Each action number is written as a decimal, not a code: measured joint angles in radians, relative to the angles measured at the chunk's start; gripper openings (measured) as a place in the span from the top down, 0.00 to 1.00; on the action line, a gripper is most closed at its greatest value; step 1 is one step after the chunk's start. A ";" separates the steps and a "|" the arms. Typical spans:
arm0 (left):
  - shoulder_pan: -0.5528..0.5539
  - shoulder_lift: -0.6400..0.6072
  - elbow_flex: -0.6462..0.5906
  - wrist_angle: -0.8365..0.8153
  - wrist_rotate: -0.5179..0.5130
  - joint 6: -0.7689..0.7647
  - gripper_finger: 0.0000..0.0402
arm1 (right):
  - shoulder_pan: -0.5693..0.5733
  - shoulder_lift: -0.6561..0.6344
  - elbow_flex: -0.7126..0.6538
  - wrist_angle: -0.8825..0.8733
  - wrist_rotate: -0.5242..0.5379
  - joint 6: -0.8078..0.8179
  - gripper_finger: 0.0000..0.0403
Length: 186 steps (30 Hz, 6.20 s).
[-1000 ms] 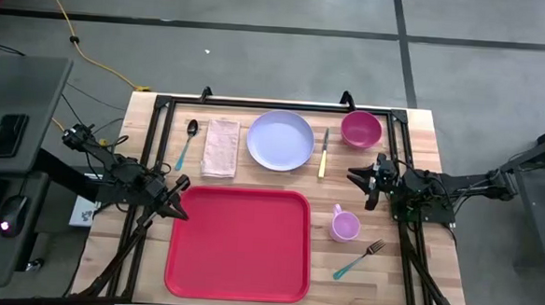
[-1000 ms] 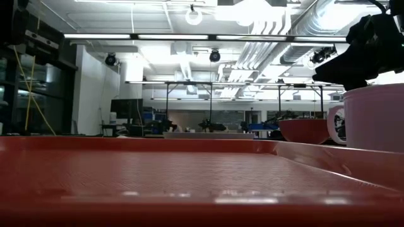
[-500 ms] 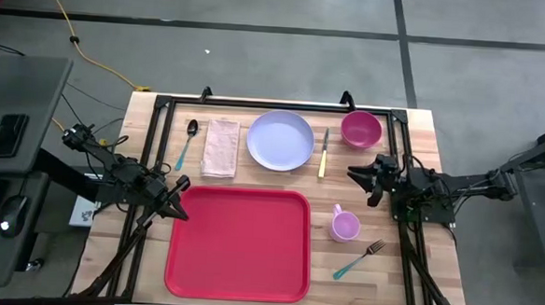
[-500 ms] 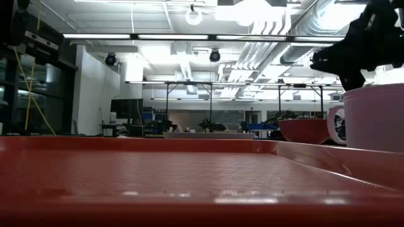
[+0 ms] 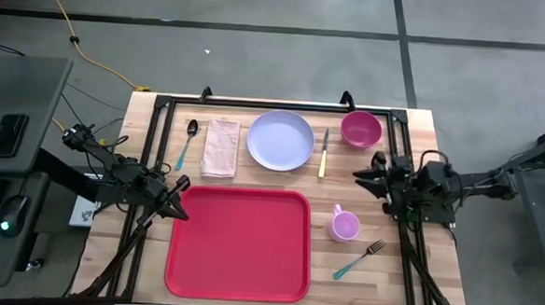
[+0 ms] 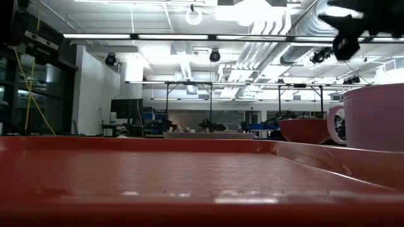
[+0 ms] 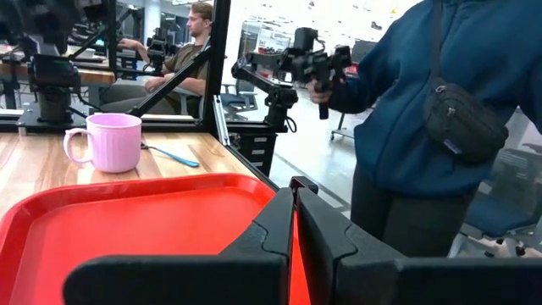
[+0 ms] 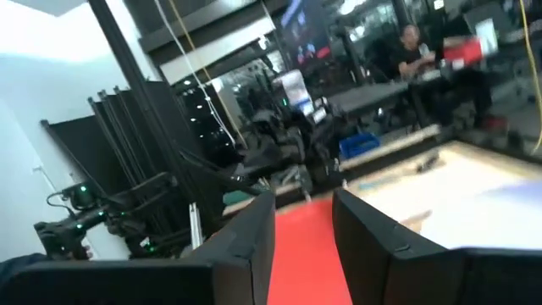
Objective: Set up tray
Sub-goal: Put the pink mug on the top left of the orange serving tray
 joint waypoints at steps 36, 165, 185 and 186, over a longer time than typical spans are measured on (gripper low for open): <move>0.000 0.000 0.000 -0.052 0.000 0.000 0.88 | 0.000 0.887 0.856 -1.263 -0.252 -0.015 0.76; 0.000 0.000 0.000 -0.045 -0.001 0.000 0.88 | 0.127 1.346 0.839 -1.216 -0.107 0.250 1.00; 0.000 0.000 0.000 -0.045 -0.008 0.000 0.88 | 0.124 1.167 0.844 -1.215 -0.139 0.312 1.00; 0.000 0.000 0.000 -0.044 -0.008 0.000 0.88 | 0.124 1.160 0.844 -1.214 -0.146 0.312 1.00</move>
